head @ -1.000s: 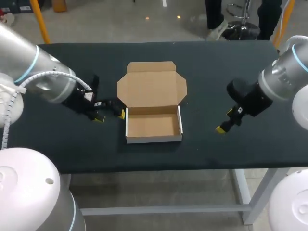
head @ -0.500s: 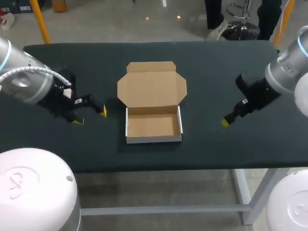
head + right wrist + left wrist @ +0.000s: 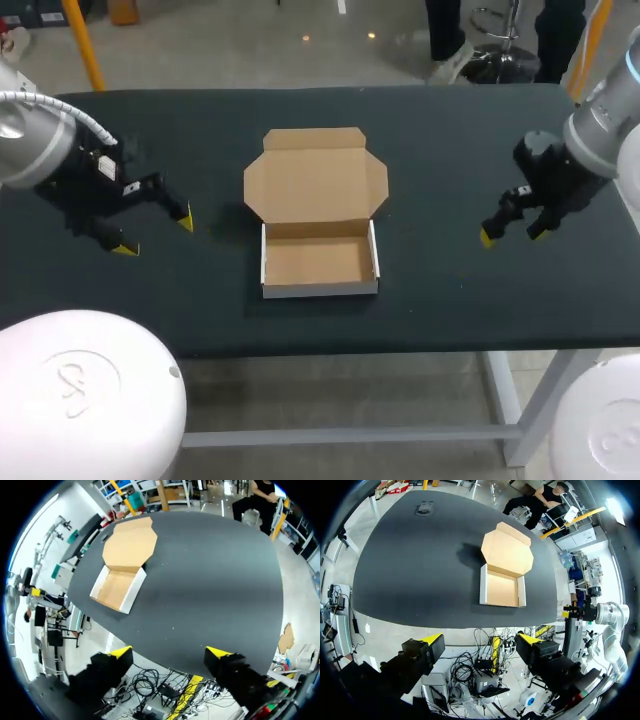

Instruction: Assemble the packaging by folding the flat box into shape, placing the metal phone stand inside, and closing the box properly

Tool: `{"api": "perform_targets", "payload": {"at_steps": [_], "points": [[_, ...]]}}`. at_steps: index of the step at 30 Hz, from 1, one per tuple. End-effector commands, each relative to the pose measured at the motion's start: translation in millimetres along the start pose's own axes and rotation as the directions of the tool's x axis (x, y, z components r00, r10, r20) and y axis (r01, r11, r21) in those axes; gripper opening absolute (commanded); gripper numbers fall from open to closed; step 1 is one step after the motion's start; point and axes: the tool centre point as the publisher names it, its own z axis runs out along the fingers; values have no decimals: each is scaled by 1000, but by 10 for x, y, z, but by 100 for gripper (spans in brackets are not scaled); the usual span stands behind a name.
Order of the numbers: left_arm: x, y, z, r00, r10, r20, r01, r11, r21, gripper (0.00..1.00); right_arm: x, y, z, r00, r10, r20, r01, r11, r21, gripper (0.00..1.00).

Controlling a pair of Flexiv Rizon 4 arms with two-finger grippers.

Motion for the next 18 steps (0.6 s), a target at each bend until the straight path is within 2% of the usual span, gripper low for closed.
{"api": "perform_targets", "payload": {"at_steps": [1, 7, 13, 18], "points": [[61, 37, -177, 997, -25, 70, 26, 1000, -15, 100, -4, -49, -144, 999, 36, 21, -36, 999, 6, 100], [76, 87, -209, 994, -60, 96, 66, 996, -54, 100, -56, -77, -245, 992, 117, 55, -117, 993, -3, 100], [74, 148, -227, 984, -104, 144, 110, 993, -36, 100, -71, -71, -364, 988, 137, 65, -136, 990, -29, 100], [61, 181, -226, 985, -95, 143, 99, 995, -23, 100, -100, -50, -416, 985, 159, 68, -156, 987, -47, 100]]}}
